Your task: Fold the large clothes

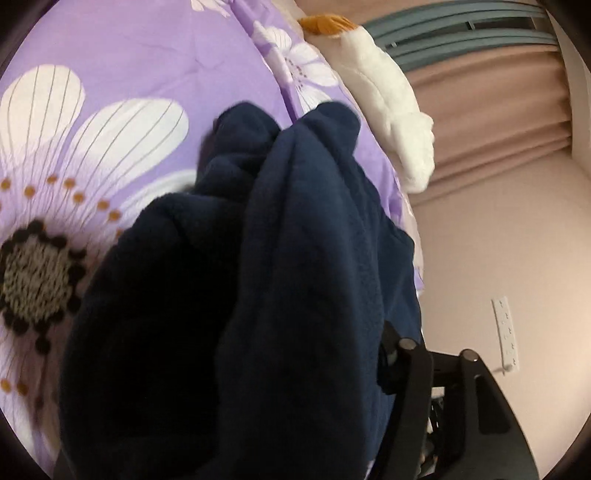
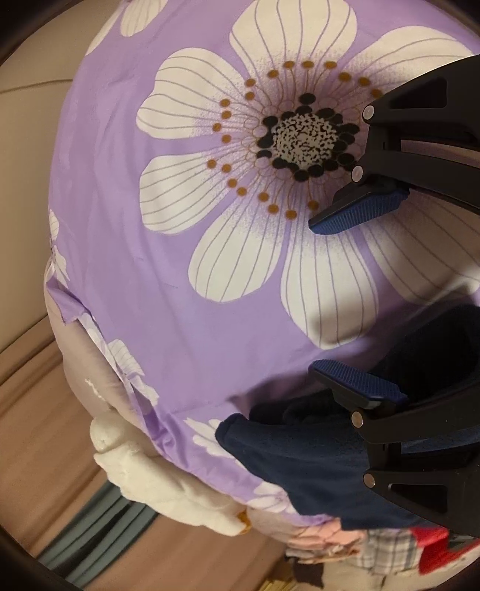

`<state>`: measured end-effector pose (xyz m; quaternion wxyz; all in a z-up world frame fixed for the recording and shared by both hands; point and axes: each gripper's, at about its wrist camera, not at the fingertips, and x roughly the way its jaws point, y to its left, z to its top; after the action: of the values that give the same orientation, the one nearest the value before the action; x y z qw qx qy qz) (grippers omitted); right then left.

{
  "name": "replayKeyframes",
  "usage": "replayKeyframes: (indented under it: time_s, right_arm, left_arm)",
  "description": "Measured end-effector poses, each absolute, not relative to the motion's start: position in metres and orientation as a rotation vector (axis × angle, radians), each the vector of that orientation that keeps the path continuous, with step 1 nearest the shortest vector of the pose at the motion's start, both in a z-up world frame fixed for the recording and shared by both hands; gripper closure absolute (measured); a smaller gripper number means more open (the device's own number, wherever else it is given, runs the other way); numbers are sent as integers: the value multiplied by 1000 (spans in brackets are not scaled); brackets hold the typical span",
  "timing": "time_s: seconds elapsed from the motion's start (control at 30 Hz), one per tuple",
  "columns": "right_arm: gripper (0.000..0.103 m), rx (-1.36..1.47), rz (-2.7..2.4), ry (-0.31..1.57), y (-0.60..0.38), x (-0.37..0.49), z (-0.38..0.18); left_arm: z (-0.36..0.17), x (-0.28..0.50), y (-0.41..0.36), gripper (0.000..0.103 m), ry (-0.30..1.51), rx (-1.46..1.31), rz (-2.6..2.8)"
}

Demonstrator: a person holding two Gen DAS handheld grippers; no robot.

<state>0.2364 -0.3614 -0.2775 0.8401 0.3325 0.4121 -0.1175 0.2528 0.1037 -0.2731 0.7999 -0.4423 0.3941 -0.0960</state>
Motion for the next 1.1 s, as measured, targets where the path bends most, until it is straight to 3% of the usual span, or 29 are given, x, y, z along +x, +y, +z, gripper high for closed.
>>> replayKeyframes:
  time_s: [0.23, 0.47, 0.8, 1.0, 1.1]
  right_arm:
    - [32, 747, -233, 874, -370, 239, -278]
    - [32, 929, -214, 824, -410, 218, -278]
    - [32, 942, -291, 785, -437, 195, -270]
    - [32, 946, -323, 786, -447, 194, -273]
    - [32, 933, -329, 790, -450, 193, -271]
  left_arm:
    - [-192, 245, 18, 51, 707, -406, -11]
    - [-136, 224, -59, 52, 579, -255, -75]
    - [-160, 201, -193, 52, 587, -15, -197]
    - [-186, 188, -232, 52, 586, 119, -236]
    - [-181, 189, -222, 52, 611, 29, -278]
